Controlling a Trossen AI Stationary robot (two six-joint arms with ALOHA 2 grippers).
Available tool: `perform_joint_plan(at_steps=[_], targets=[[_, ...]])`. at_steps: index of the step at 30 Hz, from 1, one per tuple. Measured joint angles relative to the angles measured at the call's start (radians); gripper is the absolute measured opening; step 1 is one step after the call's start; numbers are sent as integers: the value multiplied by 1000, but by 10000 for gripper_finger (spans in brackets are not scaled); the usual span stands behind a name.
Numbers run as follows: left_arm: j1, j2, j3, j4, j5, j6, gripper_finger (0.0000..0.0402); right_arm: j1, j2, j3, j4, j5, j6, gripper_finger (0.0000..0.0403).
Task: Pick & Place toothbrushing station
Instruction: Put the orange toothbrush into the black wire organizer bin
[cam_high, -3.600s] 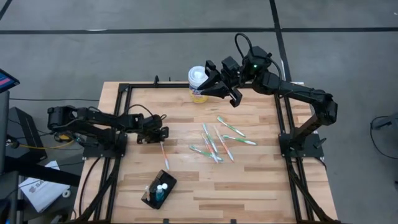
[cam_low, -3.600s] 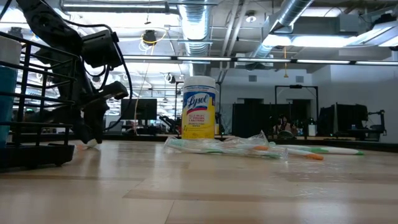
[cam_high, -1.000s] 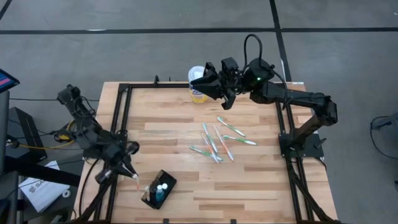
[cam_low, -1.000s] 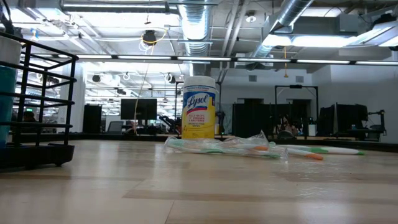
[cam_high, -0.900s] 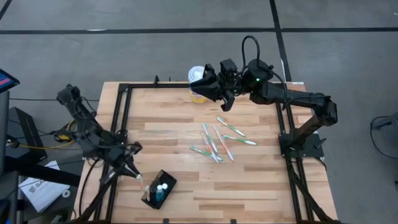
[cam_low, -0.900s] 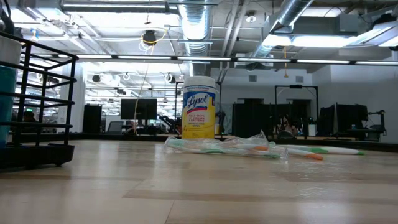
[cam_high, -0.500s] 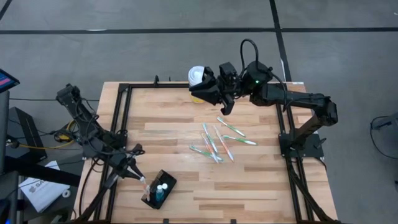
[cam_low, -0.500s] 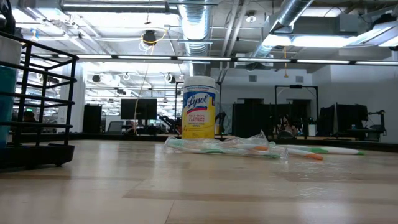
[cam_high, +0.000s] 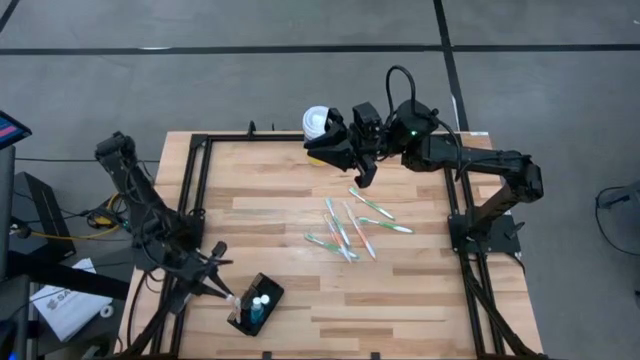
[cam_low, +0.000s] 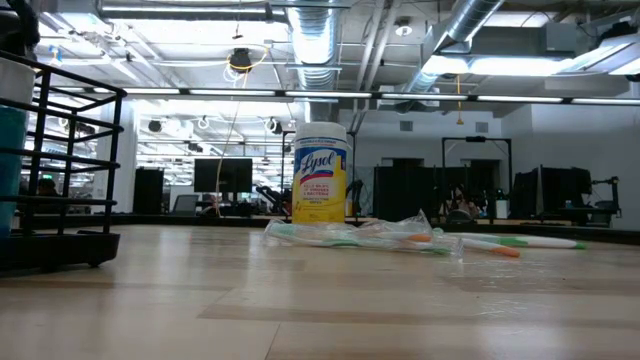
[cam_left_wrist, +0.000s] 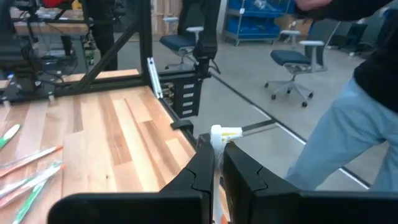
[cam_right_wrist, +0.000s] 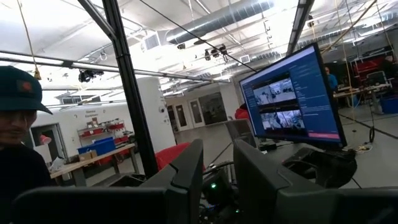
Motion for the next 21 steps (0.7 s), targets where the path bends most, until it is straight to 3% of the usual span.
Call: perform_joint_plan(at_steps=[11, 21], targets=[[-89, 99, 0, 26, -127, -10, 6, 28, 0, 0, 0, 0, -29, 82], [-101, 162, 0, 47, -139, -36, 6, 59, 6, 0, -22, 24, -70, 82]])
